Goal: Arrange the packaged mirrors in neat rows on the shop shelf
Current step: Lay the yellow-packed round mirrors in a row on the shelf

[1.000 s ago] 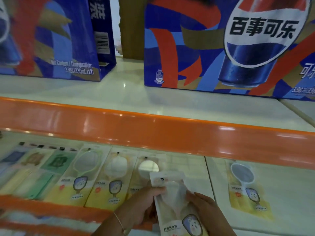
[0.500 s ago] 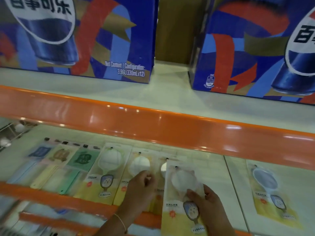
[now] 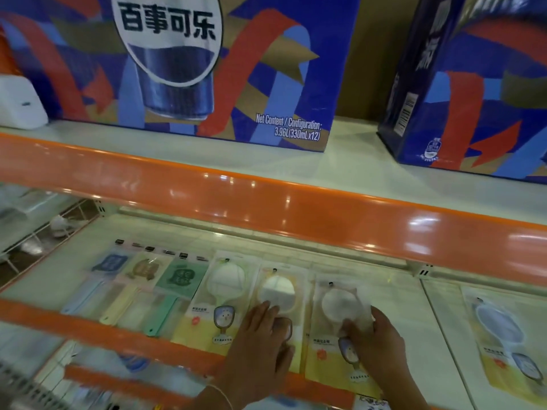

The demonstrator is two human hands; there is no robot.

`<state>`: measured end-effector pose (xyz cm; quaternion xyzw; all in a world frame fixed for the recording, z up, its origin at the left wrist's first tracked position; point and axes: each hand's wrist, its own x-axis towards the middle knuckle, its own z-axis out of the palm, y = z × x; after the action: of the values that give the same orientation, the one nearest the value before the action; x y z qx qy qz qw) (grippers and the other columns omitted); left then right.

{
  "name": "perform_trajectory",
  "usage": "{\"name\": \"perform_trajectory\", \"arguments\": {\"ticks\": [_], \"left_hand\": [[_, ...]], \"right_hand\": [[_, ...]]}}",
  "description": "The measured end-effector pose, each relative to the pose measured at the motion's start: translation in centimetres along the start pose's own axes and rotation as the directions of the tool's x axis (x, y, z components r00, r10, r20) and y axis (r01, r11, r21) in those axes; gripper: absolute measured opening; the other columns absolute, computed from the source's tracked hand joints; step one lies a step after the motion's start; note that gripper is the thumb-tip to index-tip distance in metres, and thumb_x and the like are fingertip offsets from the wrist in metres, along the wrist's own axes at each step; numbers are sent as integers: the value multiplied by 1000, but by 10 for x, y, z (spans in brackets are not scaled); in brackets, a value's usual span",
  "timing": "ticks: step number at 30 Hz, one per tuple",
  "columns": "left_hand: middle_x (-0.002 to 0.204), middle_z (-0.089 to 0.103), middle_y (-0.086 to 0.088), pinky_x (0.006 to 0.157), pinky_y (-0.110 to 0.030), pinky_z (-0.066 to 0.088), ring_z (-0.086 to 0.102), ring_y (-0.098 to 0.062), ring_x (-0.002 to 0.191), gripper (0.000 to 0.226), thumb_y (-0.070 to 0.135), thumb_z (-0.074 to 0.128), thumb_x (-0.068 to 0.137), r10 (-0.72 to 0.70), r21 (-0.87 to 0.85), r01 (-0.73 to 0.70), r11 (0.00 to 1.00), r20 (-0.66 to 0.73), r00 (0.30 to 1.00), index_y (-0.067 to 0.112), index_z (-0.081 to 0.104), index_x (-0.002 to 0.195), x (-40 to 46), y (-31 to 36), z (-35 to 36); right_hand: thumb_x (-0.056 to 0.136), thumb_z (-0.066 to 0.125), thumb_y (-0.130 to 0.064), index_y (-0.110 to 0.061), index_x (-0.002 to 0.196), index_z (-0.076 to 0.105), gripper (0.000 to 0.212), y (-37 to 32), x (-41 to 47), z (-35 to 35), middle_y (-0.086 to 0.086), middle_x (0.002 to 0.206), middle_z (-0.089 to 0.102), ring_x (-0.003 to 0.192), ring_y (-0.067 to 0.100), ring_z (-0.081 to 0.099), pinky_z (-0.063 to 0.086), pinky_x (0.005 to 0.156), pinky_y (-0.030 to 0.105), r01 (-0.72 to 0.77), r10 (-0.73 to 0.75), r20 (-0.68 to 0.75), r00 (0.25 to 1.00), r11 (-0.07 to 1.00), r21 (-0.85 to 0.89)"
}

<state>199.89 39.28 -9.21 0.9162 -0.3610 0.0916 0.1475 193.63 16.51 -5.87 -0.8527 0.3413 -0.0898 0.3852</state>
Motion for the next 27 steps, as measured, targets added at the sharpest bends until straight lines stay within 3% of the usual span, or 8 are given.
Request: {"name": "perform_trajectory", "arguments": {"ticks": [5,8,12,15,17,20,24,27], "left_hand": [[134,54,-4,113,-44,30,42,-27,132,39,50,39,93,8,42,-8,999,-4,1000,25,55,118,-3,1,4],[138,51,-5,112,-44,21,40,-28,133,43,52,31,94,20,48,-21,999,15,1000,24,53,120,-3,1,5],[142,46,-5,114,-44,20,35,-27,136,47,54,28,94,16,48,-18,999,34,999,25,50,123,-3,0,5],[142,46,-5,113,-45,20,36,-27,135,47,55,29,94,10,39,-12,999,51,999,25,50,124,-3,0,5],[141,47,-5,113,-45,20,38,-28,134,46,55,30,94,11,39,-13,999,52,999,25,50,123,-3,0,4],[138,50,-5,111,-44,22,41,-28,132,46,55,31,94,15,38,-17,999,52,999,25,52,121,-2,0,3],[139,50,-6,111,-45,21,41,-28,132,48,57,34,92,15,24,-17,1000,69,998,24,52,121,-2,-1,2],[140,49,-7,109,-51,33,41,-29,133,58,66,30,90,28,17,-30,999,81,996,23,52,122,-2,-2,1]], "right_hand": [[73,67,-50,-19,105,59,45,10,-5,11,3,87,61,79,22,57,48,66,32,79,-89,-54,995,981,-176],[71,68,-44,-25,105,63,38,12,-11,13,3,85,59,78,23,54,43,64,31,145,-158,-61,986,973,-182],[69,50,-59,-29,110,66,53,17,-13,17,2,96,66,92,27,57,46,79,34,186,-204,-56,977,954,-237],[69,47,-67,-27,112,66,62,14,-16,18,2,107,65,99,28,57,46,86,34,175,-196,-57,979,950,-260],[71,55,-65,-24,109,69,57,15,-17,17,1,110,66,101,27,59,49,88,35,189,-209,-64,976,954,-231],[78,71,-41,-19,108,72,37,13,-21,11,1,113,68,102,21,63,51,90,36,121,-124,-119,985,992,-38],[82,70,-28,-21,99,75,19,16,-22,2,-8,78,71,74,7,64,49,73,27,26,-3,-163,987,990,139],[80,73,-25,-23,97,76,18,16,-21,3,-10,73,70,72,6,64,49,71,26,22,-4,-141,990,992,124]]}}
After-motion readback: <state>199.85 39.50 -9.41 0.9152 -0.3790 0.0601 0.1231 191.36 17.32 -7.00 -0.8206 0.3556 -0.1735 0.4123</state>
